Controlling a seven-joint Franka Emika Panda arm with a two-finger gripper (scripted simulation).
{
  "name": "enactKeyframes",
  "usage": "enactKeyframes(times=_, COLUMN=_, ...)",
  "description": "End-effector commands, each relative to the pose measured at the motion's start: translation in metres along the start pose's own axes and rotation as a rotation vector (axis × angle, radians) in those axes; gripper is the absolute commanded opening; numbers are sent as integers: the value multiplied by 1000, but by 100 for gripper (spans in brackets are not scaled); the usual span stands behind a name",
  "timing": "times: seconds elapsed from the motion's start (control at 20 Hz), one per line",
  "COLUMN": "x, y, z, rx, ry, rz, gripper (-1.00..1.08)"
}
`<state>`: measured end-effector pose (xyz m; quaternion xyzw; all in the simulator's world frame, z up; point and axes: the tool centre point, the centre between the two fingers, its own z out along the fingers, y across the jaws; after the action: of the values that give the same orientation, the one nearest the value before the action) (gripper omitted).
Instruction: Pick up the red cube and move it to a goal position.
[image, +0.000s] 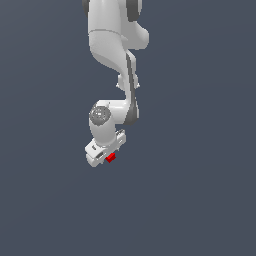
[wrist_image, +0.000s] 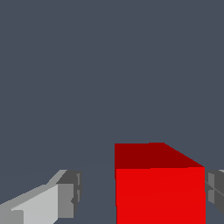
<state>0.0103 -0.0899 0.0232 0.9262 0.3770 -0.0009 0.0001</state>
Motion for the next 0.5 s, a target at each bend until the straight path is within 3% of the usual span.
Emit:
enactKeyframes(times=0.0, x=1, y=2, z=2, rx=-1, ry=2, rz=-18, gripper=100)
enactKeyframes(times=0.15, x=1, y=2, z=3, rx=-1, ry=2, rz=-23, gripper=100)
enactKeyframes(times=0.2, x=1, y=2, z=3, rx=-1, ry=2, rz=-23, gripper=-100)
enactKeyframes(times=0.45, x=1, y=2, z=3, rx=-1, ry=2, rz=-23, gripper=-100)
